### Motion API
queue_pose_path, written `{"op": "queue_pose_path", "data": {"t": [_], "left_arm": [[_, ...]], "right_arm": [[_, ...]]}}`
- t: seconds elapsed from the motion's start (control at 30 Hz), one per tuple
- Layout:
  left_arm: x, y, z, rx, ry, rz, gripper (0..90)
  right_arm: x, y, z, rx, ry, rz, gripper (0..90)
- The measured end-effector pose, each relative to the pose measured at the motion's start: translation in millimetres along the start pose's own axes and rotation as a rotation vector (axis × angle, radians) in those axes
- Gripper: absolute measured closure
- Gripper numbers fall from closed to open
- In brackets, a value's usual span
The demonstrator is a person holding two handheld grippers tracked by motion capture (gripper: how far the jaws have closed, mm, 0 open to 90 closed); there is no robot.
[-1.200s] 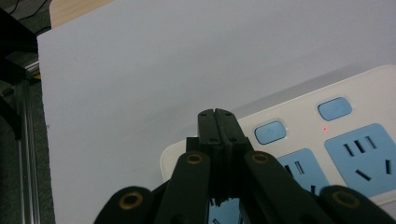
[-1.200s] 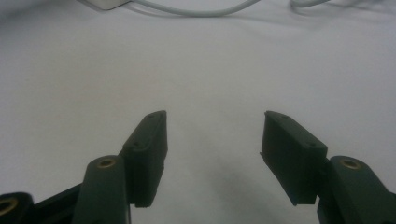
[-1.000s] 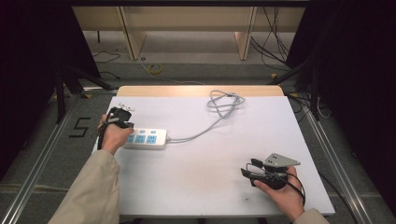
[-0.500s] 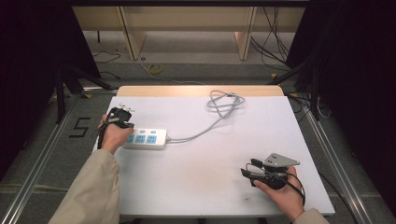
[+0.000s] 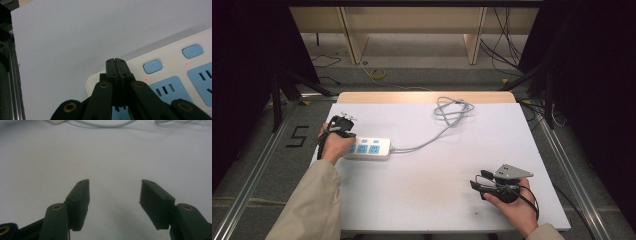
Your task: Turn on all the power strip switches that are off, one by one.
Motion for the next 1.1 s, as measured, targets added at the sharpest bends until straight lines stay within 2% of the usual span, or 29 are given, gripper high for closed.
{"op": "queue_pose_path", "data": {"t": [0.17, 0.3, 0.5, 0.57, 0.67, 0.9, 1.0, 1.1], "left_arm": [[2.2, 0.0, -0.7, -0.006, -0.004, -0.002, 89.9], [3.6, 0.0, -1.8, -0.016, -0.033, -0.016, 89.9], [5.3, -0.3, -2.2, -0.021, -0.049, -0.027, 90.0], [4.9, 0.0, -2.0, -0.029, -0.077, -0.049, 90.0], [2.0, -1.1, 0.4, -0.043, -0.097, -0.079, 90.0], [-5.4, -1.5, 4.5, -0.039, -0.049, -0.04, 89.9], [-5.3, 0.7, 2.0, -0.009, 0.001, -0.003, 89.9], [-1.3, 1.5, -0.1, -0.01, -0.021, 0.001, 89.9]], "right_arm": [[0.0, 0.0, -0.1, -0.002, 0.001, 0.001, 41.8], [0.1, 0.2, 0.1, -0.002, 0.004, 0.001, 41.8], [0.0, 0.3, 0.2, -0.003, 0.002, 0.0, 41.8], [0.1, 0.3, 0.1, -0.002, 0.004, 0.0, 41.8], [-0.3, 0.4, 0.0, -0.002, 0.004, -0.002, 41.8], [-0.6, -1.0, -0.2, -0.005, 0.006, -0.004, 41.8], [-0.6, -0.9, -0.1, -0.006, 0.003, -0.002, 41.8], [-0.1, -1.0, 0.1, -0.008, 0.003, -0.002, 41.8]]}}
Point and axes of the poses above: each handheld gripper's, and its own axes: y roughly backward along the jaws, z roughly out of its underside, x roughly to its right, the point moved 4 cm from there along -y, roughly forward along the jaws, and after that the axes turned 14 degrees about -z, right-handed, at the moved point
